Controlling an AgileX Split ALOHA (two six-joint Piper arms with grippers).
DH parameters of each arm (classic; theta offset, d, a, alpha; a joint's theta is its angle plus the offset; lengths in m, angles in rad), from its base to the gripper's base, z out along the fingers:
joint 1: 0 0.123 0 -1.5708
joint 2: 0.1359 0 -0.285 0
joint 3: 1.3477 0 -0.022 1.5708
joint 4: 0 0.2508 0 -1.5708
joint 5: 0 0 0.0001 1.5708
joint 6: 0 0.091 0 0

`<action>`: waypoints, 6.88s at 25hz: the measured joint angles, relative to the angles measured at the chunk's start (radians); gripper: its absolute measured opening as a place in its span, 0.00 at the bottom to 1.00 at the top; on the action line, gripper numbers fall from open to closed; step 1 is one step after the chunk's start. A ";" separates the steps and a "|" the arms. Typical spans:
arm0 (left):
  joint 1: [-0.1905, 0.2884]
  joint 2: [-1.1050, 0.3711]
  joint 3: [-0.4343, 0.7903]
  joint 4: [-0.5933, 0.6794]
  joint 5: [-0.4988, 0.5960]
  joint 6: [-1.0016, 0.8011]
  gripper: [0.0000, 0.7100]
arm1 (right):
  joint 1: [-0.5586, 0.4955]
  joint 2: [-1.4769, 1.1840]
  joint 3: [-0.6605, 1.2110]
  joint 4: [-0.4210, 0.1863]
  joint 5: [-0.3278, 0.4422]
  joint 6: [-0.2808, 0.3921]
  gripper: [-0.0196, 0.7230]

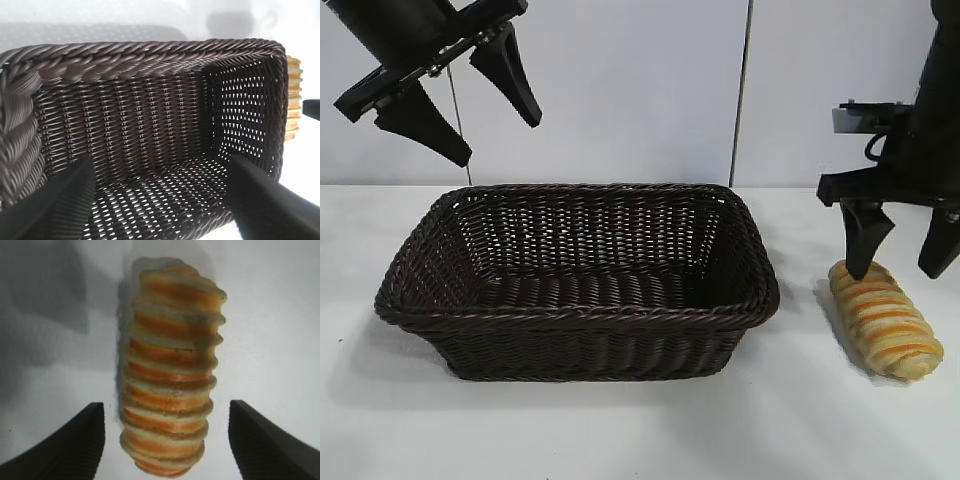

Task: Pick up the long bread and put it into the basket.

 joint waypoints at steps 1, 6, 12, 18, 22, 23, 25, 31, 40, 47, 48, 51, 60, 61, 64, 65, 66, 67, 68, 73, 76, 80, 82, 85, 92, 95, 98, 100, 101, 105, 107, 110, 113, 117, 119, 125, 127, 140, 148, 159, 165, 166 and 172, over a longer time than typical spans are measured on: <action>0.000 0.000 0.000 0.000 0.000 0.000 0.75 | 0.000 0.013 0.000 0.000 -0.001 0.000 0.71; 0.000 0.000 0.000 0.000 0.000 0.000 0.75 | 0.000 0.046 0.000 0.014 -0.018 0.002 0.67; 0.000 0.000 0.000 0.000 0.000 0.000 0.75 | 0.000 0.046 0.000 0.019 -0.020 0.003 0.35; 0.000 0.000 0.000 0.000 0.000 0.000 0.75 | 0.000 0.003 -0.026 -0.002 0.034 0.003 0.31; 0.000 0.000 0.000 0.000 0.000 0.000 0.75 | 0.000 -0.058 -0.105 0.008 0.116 0.000 0.31; 0.000 0.000 0.000 0.001 0.000 0.000 0.75 | 0.000 -0.067 -0.132 0.008 0.141 0.000 0.31; 0.000 0.000 0.000 0.001 0.000 0.000 0.75 | 0.000 -0.081 -0.186 0.008 0.203 0.000 0.31; 0.000 0.000 0.000 0.001 0.001 0.000 0.75 | 0.002 -0.086 -0.360 0.020 0.333 -0.011 0.31; 0.000 0.000 0.000 0.001 0.003 0.000 0.75 | 0.002 -0.088 -0.446 0.052 0.360 -0.036 0.31; 0.000 0.000 0.000 0.001 0.003 0.000 0.75 | 0.064 -0.088 -0.446 0.100 0.365 -0.065 0.31; 0.000 0.000 0.000 0.001 0.003 0.000 0.75 | 0.086 -0.088 -0.446 0.101 0.365 -0.065 0.31; 0.000 0.000 0.000 0.001 0.003 0.000 0.75 | 0.156 -0.086 -0.446 0.102 0.360 -0.067 0.31; 0.000 0.000 0.000 0.001 0.004 0.000 0.75 | 0.364 -0.057 -0.446 0.105 0.280 -0.071 0.31; 0.000 0.000 0.000 0.001 0.004 0.000 0.75 | 0.383 -0.050 -0.446 0.105 0.264 -0.078 0.31; 0.000 0.000 0.000 0.001 0.007 0.000 0.75 | 0.425 -0.023 -0.446 0.107 0.227 -0.100 0.31; 0.000 0.000 0.000 0.001 0.009 0.000 0.75 | 0.435 -0.010 -0.446 0.107 0.220 -0.110 0.31; 0.000 0.000 0.000 0.001 0.009 0.000 0.75 | 0.442 0.002 -0.446 0.108 0.213 -0.116 0.31; 0.000 0.000 0.000 0.001 0.009 0.000 0.75 | 0.445 0.018 -0.446 0.111 0.204 -0.122 0.31; 0.000 0.000 0.000 0.001 0.009 0.000 0.75 | 0.446 0.036 -0.446 0.112 0.193 -0.127 0.31; 0.000 0.000 0.000 0.001 0.011 0.000 0.75 | 0.446 0.115 -0.446 0.112 0.155 -0.128 0.31; 0.000 0.000 0.000 0.001 0.011 0.000 0.75 | 0.446 0.138 -0.446 0.113 0.153 -0.128 0.31; 0.000 0.000 0.000 0.001 0.011 0.000 0.75 | 0.446 0.138 -0.446 0.113 0.141 -0.128 0.31; 0.000 0.000 0.000 0.001 0.011 0.000 0.75 | 0.446 0.138 -0.446 0.113 0.141 -0.128 0.37; 0.000 0.000 0.000 0.001 0.011 0.000 0.75 | 0.446 0.138 -0.446 0.113 0.145 -0.124 0.52; 0.000 0.000 0.000 0.002 0.011 0.000 0.75 | 0.446 0.138 -0.510 0.115 0.191 -0.102 0.63; 0.000 0.000 0.000 0.002 0.011 0.000 0.75 | 0.446 0.138 -0.575 0.115 0.248 -0.102 0.64; 0.000 0.000 0.000 0.002 0.011 0.000 0.75 | 0.446 0.138 -0.659 0.105 0.310 -0.102 0.64; 0.000 0.000 0.000 0.002 0.011 0.000 0.75 | 0.446 0.138 -0.719 0.101 0.348 -0.102 0.64; 0.000 0.000 0.000 0.002 0.011 0.000 0.75 | 0.444 0.138 -0.751 0.101 0.355 -0.099 0.64; 0.000 0.000 0.000 0.002 0.011 0.000 0.75 | 0.417 0.137 -0.842 0.108 0.368 -0.072 0.64; 0.000 0.000 0.000 0.002 0.011 0.000 0.75 | 0.391 0.135 -0.851 0.120 0.369 -0.056 0.64; 0.000 0.000 0.000 0.002 0.011 0.000 0.75 | 0.351 0.135 -0.853 0.133 0.370 -0.056 0.64; 0.000 0.000 0.000 0.002 0.011 0.000 0.75 | 0.316 0.135 -0.853 0.145 0.372 -0.056 0.64; 0.000 0.000 0.000 0.016 0.011 0.000 0.75 | 0.266 0.131 -0.851 0.153 0.372 -0.069 0.64; 0.000 0.000 0.000 0.022 0.011 0.000 0.75 | 0.239 0.117 -0.836 0.170 0.373 -0.091 0.64; 0.000 0.000 0.000 0.022 0.011 0.000 0.75 | 0.156 0.039 -0.763 0.189 0.373 -0.119 0.64; 0.000 0.000 0.000 0.022 0.011 0.000 0.75 | 0.143 0.018 -0.743 0.194 0.373 -0.125 0.64; 0.000 0.000 0.000 0.022 0.011 0.000 0.75 | 0.142 -0.072 -0.574 0.225 0.373 -0.135 0.64; 0.000 0.000 0.000 0.022 0.008 0.000 0.75 | 0.142 -0.072 -0.529 0.227 0.373 -0.136 0.64; 0.000 0.000 0.000 0.022 0.008 0.000 0.75 | 0.142 -0.072 -0.529 0.261 0.372 -0.136 0.64; 0.000 0.000 0.000 0.022 0.008 0.000 0.75 | 0.142 -0.072 -0.529 0.267 0.372 -0.136 0.64; 0.000 0.000 0.000 0.022 0.008 0.000 0.75 | 0.142 -0.072 -0.529 0.268 0.372 -0.136 0.64; 0.000 0.000 0.000 0.022 0.008 0.000 0.75 | 0.142 -0.072 -0.529 0.269 0.372 -0.136 0.64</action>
